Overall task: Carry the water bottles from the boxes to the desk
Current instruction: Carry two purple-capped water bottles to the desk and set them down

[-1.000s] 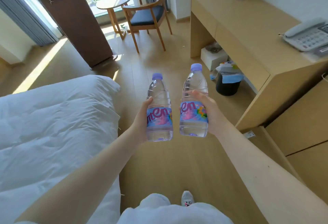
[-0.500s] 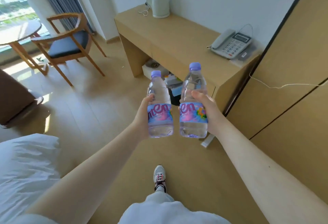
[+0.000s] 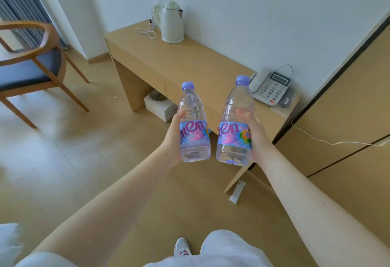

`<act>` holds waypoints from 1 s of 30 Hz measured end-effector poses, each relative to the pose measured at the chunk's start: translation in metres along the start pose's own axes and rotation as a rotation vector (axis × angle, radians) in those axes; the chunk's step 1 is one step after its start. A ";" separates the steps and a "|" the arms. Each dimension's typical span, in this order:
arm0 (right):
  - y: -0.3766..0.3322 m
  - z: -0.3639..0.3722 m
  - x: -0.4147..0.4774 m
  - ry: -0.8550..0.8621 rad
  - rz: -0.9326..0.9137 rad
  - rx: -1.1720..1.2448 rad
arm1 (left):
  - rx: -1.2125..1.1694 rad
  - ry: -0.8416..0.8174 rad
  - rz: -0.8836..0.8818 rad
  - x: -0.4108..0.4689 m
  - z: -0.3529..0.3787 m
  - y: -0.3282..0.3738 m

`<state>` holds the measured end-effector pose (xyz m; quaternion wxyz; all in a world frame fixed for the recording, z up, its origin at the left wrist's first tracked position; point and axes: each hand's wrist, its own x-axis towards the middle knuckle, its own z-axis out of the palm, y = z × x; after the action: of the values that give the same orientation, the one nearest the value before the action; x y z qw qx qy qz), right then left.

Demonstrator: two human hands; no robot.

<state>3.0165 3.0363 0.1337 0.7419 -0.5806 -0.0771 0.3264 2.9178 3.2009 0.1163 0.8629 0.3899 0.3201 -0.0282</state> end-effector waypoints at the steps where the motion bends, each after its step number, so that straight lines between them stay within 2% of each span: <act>1: -0.001 0.004 0.009 0.016 -0.005 0.005 | -0.007 -0.010 0.001 0.007 -0.003 0.005; 5: -0.008 0.017 0.050 0.093 -0.020 0.015 | 0.013 -0.003 -0.005 0.038 -0.011 0.035; 9: -0.015 0.022 0.095 0.075 -0.039 0.060 | 0.002 -0.011 -0.014 0.072 -0.014 0.063; 18: -0.025 0.031 0.247 0.055 0.021 0.123 | 0.186 0.137 -0.021 0.186 -0.013 0.172; 24: -0.048 0.025 0.333 0.088 -0.009 0.183 | 0.271 0.199 0.001 0.260 0.004 0.228; 27: -0.058 0.019 0.359 0.137 0.004 0.210 | 0.273 0.157 -0.028 0.290 0.014 0.244; 30: -0.067 0.008 0.379 0.157 -0.014 0.238 | 0.377 0.134 0.009 0.319 0.028 0.259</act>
<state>3.3329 3.2529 0.0974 0.8114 -0.5118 0.0163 0.2820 3.2629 3.4255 0.1166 0.7514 0.5471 0.3643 -0.0578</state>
